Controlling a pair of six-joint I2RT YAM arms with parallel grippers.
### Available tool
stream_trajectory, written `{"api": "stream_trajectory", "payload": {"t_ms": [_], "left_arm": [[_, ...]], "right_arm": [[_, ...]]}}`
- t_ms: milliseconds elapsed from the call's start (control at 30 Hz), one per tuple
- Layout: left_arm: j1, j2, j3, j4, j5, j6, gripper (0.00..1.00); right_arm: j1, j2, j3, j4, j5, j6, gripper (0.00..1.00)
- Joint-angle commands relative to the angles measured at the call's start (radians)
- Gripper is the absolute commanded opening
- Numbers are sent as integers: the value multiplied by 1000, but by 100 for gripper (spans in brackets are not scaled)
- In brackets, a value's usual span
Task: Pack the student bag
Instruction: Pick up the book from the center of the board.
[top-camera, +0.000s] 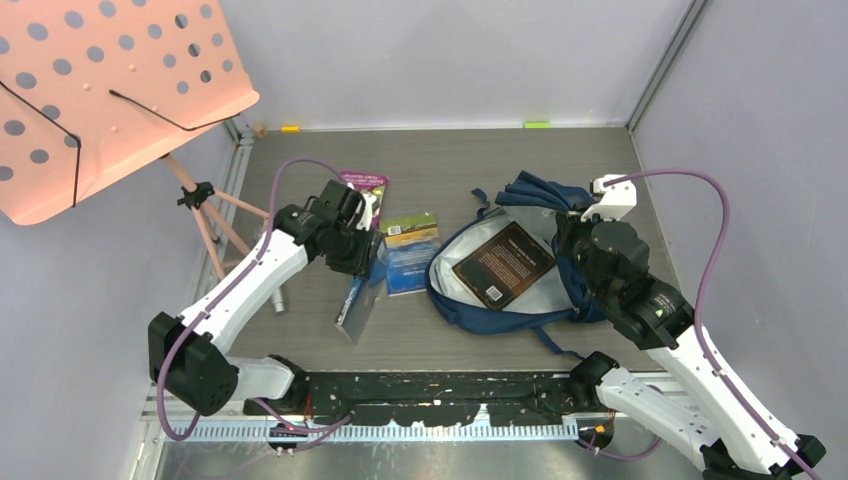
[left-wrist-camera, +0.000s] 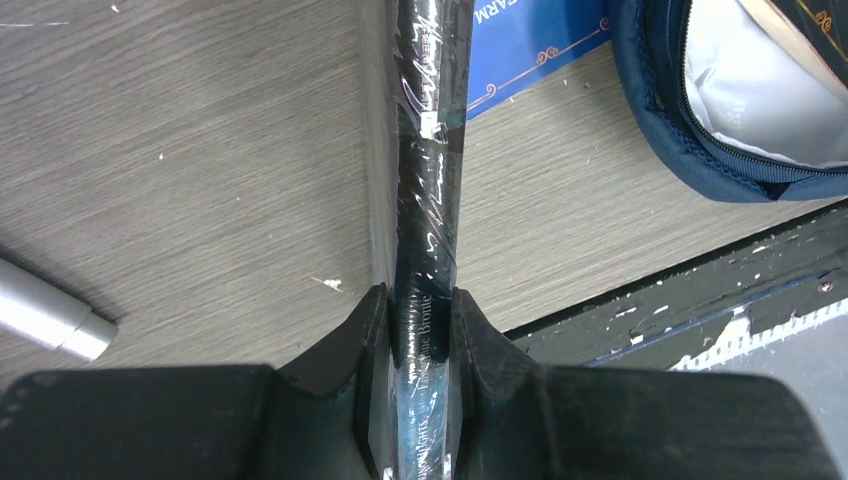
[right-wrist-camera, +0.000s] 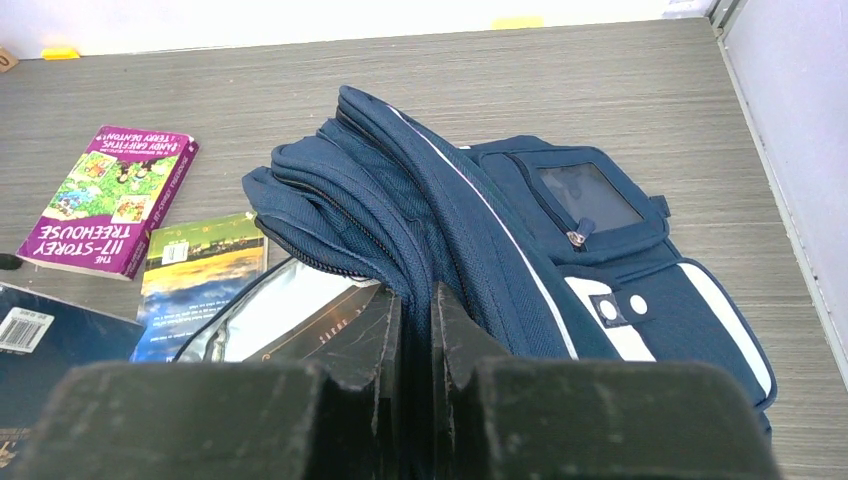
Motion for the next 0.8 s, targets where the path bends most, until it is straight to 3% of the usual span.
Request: {"api": "stream_trajectory", "payload": {"t_ms": [0, 133, 233, 367, 400, 500, 567, 600, 767], "left_arm": [[2, -15, -69, 115, -51, -14, 8], [2, -8, -112, 138, -48, -30, 40], [2, 3, -127, 149, -57, -36, 57], [2, 22, -141, 156, -62, -34, 67], [2, 26, -146, 164, -54, -34, 63], [2, 17, -148, 177, -23, -48, 24], [2, -16, -138, 177, -24, -61, 6], [2, -38, -130, 177, -27, -67, 1], [2, -172, -53, 193, 50, -115, 0]], "right_arm": [[0, -27, 28, 199, 21, 37, 0], [0, -24, 26, 199, 23, 40, 0], [0, -19, 24, 204, 21, 42, 0], [0, -11, 27, 208, 15, 43, 0], [0, -11, 27, 208, 14, 44, 0], [0, -9, 27, 209, 15, 45, 1], [0, -9, 30, 209, 15, 43, 0], [0, -10, 31, 209, 14, 43, 0], [0, -7, 48, 205, 10, 37, 0]]}}
